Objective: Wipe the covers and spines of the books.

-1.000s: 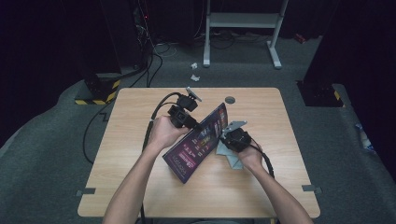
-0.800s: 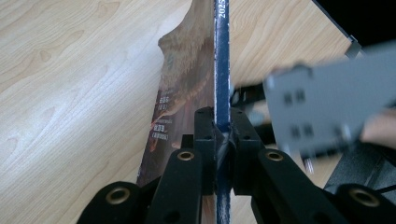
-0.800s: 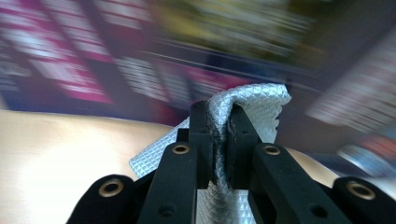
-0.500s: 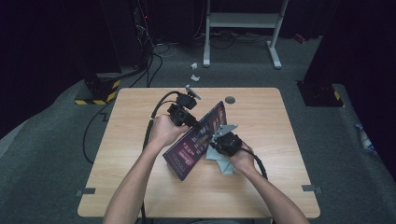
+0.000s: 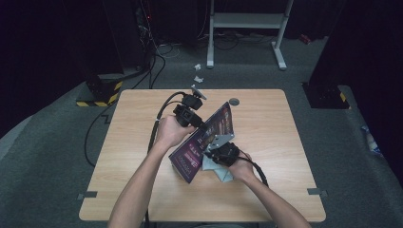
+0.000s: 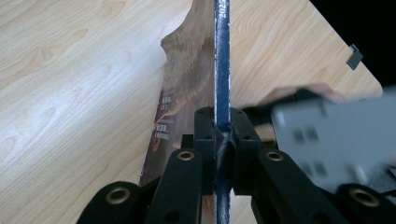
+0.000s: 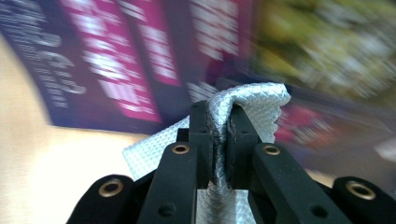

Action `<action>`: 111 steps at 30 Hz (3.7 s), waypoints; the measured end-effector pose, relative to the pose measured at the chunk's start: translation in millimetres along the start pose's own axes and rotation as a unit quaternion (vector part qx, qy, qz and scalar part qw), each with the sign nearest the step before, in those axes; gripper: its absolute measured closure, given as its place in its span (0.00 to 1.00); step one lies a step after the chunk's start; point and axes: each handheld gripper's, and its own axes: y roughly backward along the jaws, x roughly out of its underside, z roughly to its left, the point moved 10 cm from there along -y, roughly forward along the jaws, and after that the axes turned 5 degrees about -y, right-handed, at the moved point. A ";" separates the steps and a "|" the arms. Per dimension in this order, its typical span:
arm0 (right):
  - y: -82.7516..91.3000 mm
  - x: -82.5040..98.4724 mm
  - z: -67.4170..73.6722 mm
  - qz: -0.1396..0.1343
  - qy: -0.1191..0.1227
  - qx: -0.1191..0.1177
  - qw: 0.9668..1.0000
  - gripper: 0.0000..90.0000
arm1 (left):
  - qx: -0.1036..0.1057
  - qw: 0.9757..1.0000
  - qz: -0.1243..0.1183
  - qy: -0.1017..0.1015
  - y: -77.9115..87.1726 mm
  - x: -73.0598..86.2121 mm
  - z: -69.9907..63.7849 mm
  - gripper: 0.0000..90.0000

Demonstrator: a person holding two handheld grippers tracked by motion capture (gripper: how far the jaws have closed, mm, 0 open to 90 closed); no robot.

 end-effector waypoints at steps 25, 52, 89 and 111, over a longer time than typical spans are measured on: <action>-4.2 3.0 11.6 0.035 0.007 -0.014 0.999 0.92 | 0.007 1.000 -0.002 0.016 -4.6 -5.8 1.2 0.93; -12.3 -1.7 45.5 0.055 0.054 -0.053 0.996 0.93 | 0.004 0.999 -0.021 0.031 -4.9 -10.7 10.2 0.93; -4.4 -17.7 58.6 0.029 0.055 -0.072 0.995 0.93 | 0.008 0.998 -0.025 0.049 -10.9 -19.7 18.5 0.93; -2.0 -11.3 49.6 0.034 0.039 -0.059 0.997 0.92 | 0.009 0.998 -0.025 0.048 -18.4 -35.4 12.4 0.93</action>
